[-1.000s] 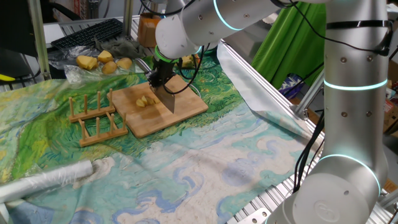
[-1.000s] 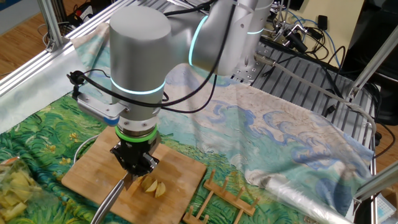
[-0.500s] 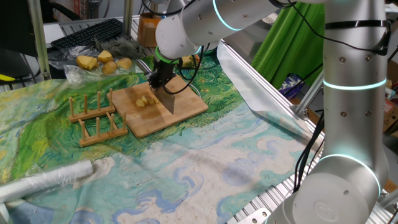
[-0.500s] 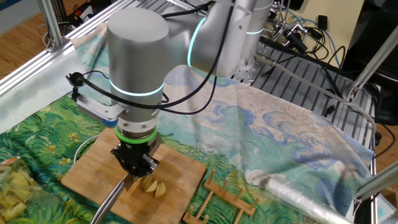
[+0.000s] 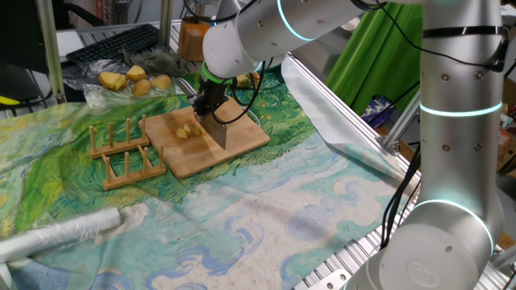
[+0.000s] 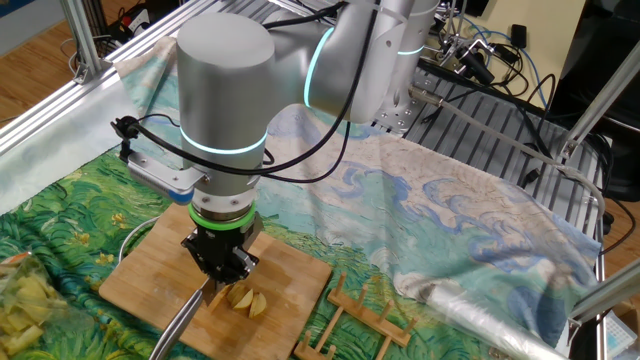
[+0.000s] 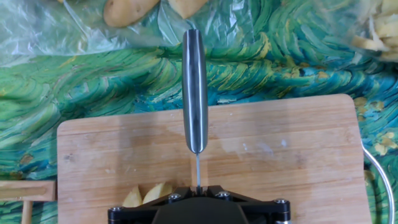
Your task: Chop the potatoes
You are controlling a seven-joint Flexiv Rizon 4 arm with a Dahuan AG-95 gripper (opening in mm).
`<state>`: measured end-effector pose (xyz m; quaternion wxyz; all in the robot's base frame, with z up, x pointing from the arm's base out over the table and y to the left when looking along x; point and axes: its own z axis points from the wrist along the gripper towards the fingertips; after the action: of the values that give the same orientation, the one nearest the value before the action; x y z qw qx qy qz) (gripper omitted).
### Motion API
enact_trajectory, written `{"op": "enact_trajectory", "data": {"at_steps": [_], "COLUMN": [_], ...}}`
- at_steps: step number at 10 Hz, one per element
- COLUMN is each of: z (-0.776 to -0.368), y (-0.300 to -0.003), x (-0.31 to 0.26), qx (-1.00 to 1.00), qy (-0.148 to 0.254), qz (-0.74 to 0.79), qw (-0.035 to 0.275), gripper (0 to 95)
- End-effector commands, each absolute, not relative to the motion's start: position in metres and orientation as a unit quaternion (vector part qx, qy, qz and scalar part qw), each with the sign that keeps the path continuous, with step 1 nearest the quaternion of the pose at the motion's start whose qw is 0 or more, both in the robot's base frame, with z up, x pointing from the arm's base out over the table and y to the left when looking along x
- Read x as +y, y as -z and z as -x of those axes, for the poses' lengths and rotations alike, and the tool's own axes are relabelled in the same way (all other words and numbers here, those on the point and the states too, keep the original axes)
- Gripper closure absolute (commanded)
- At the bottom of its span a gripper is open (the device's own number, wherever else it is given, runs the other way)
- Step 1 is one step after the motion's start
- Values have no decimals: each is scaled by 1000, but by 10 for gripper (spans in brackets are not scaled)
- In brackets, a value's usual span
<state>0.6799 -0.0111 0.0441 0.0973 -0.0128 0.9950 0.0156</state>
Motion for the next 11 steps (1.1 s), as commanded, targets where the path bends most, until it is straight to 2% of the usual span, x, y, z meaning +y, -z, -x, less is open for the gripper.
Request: {"op": "enact_trajectory", "data": {"at_steps": [1, 7, 11], "z": [-679, -679, -679], "y": [-44, -30, -30], "x": [-11, -11, -10], "qx": [995, 995, 994], "qy": [-18, -21, -20], "qz": [12, 8, 5], "qw": [96, 95, 109], "gripper": [950, 950, 950]}}
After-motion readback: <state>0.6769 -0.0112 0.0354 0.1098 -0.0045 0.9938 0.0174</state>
